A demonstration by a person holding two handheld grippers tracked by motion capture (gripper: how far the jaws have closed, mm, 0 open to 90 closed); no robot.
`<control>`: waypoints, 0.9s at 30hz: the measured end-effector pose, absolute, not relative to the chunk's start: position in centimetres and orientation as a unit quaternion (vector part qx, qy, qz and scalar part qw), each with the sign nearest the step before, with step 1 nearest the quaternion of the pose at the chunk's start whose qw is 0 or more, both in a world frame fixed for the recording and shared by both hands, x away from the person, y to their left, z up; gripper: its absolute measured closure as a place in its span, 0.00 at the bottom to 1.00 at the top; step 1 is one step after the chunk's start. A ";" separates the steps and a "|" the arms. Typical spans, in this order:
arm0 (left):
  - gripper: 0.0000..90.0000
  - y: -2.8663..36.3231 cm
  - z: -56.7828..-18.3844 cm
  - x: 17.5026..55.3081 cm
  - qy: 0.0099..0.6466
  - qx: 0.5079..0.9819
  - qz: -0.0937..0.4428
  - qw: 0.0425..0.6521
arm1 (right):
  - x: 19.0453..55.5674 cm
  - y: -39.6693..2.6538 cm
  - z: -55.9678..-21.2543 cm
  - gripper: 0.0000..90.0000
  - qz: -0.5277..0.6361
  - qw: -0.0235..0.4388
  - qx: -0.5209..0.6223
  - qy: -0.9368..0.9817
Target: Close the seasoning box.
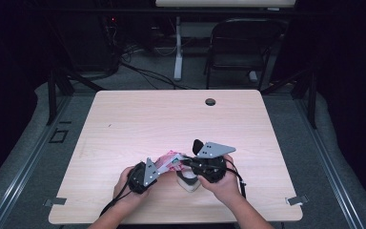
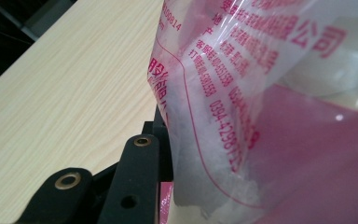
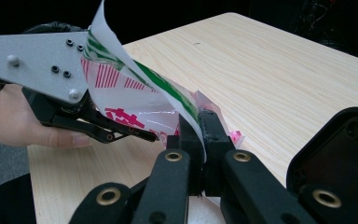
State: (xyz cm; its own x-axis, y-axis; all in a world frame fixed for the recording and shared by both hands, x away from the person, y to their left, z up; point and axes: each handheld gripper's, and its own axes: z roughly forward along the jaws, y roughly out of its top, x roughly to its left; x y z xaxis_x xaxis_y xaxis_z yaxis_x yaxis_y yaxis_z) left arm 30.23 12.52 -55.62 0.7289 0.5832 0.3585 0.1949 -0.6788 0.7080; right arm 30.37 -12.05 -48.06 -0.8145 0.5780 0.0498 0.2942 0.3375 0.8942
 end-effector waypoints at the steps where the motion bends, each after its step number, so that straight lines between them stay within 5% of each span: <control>1: 0.83 12.6 -55.6 30.3 0.225 0.869 0.289 0.333 | 30.4 -12.0 -48.1 1.00 0.509 0.139 0.270 0.806; 9: 0.83 13.1 -55.9 30.8 0.244 0.868 0.251 0.353 | 30.4 -12.1 -48.1 0.96 0.515 0.128 0.271 0.803; 17: 0.83 13.7 -56.3 31.6 0.267 0.864 0.199 0.378 | 30.4 -12.6 -48.2 0.73 0.530 0.124 0.276 0.792; 27: 0.84 14.2 -56.7 32.1 0.287 0.856 0.166 0.397 | 30.6 -13.0 -48.6 0.62 0.546 0.115 0.286 0.779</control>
State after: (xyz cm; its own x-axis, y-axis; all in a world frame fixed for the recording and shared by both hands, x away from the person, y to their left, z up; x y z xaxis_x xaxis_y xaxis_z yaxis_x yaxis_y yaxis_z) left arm 32.10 14.21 -56.73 0.7804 0.6228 0.0557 0.3592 -0.5194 0.7754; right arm 30.57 -13.00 -48.56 -0.8101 0.5710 0.1331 0.3197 0.2398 0.9167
